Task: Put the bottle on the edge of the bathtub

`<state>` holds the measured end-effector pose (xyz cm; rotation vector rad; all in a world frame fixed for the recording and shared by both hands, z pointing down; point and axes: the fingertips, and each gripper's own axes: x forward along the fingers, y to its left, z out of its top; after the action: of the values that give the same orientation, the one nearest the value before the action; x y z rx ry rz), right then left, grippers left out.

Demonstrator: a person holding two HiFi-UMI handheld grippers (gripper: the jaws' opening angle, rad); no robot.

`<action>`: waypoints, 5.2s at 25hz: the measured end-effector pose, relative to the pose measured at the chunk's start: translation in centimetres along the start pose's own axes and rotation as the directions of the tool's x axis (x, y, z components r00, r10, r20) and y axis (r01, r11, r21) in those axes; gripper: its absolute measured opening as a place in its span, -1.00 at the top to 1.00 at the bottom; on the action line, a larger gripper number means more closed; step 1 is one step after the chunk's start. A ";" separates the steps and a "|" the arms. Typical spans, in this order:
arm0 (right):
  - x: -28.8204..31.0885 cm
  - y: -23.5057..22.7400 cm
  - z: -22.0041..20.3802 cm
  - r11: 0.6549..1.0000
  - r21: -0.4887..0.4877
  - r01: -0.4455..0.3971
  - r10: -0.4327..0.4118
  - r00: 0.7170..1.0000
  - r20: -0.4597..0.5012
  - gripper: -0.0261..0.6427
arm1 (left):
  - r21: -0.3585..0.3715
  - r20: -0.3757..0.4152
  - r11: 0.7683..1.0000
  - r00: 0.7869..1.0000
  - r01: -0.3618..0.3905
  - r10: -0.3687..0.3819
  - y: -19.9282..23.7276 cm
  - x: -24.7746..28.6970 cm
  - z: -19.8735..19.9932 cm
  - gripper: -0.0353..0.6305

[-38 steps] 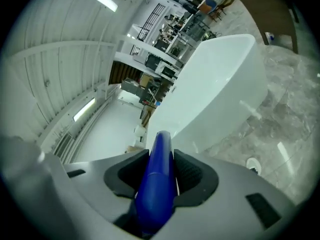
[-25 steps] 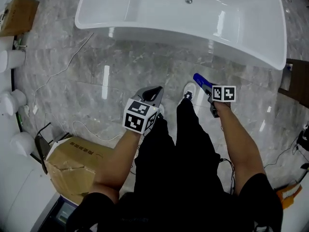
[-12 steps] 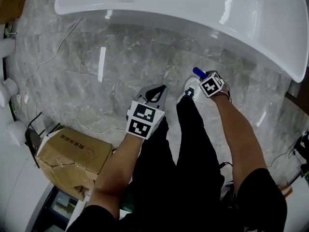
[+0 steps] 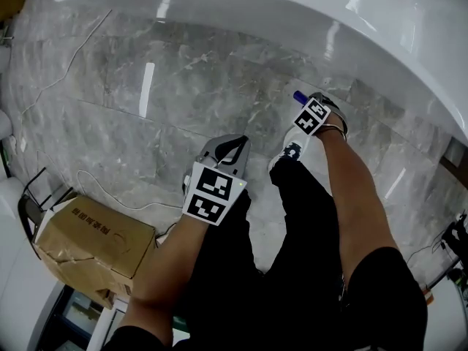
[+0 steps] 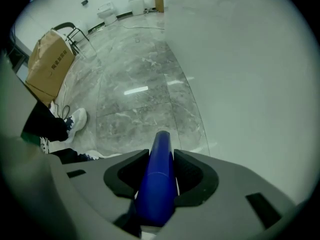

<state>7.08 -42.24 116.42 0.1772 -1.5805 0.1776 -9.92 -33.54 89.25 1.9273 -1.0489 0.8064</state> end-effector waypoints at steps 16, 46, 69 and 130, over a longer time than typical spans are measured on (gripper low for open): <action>9.8 -2.0 3.2 0.917 -0.389 0.088 -0.130 0.988 -0.081 0.42 | 0.028 0.019 0.999 1.000 0.022 -0.022 2.9 6.0 -1.8 0.84; 3.6 -2.5 4.7 0.905 -0.392 0.165 -0.177 0.984 0.003 0.38 | 0.024 0.020 1.000 1.000 0.002 -0.003 2.5 1.9 1.0 0.84; -35.3 6.3 3.5 0.918 0.397 0.023 -0.170 0.926 0.339 0.45 | -0.003 0.082 0.992 0.989 0.125 -0.124 -8.4 -21.4 8.7 0.84; -75.7 39.2 -20.3 0.641 0.503 -0.580 -0.402 0.304 0.864 0.80 | 0.196 0.333 0.976 0.930 0.093 -0.155 -40.6 -46.1 -3.7 0.84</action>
<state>19.38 0.65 40.96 1.0737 -2.6859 1.0808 3.90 1.43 40.51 2.3233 -1.0725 0.5103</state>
